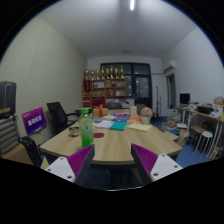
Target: Pour water
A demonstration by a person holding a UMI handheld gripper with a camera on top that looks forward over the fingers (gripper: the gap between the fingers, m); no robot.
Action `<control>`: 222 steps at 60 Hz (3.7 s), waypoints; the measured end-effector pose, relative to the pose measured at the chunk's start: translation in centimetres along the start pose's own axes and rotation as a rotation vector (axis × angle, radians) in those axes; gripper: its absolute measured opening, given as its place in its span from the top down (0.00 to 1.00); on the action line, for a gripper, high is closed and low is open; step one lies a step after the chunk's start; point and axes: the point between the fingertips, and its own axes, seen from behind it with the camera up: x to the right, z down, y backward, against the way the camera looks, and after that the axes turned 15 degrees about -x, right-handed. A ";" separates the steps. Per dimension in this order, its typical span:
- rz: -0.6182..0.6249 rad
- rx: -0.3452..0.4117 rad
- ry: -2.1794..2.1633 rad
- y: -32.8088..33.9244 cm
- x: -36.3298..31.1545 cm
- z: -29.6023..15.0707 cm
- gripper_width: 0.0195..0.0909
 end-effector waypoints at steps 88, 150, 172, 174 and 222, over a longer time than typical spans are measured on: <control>0.596 0.121 1.854 -33.8 -15.9 -20.1 0.75; -0.071 0.060 0.094 -38.2 -11.6 -16.4 0.75; -0.081 0.018 0.065 -41.4 -10.4 -12.3 0.75; -0.071 0.020 0.066 -42.4 -12.0 -12.5 0.74; -0.104 -0.110 0.029 -13.0 -9.3 -6.6 0.10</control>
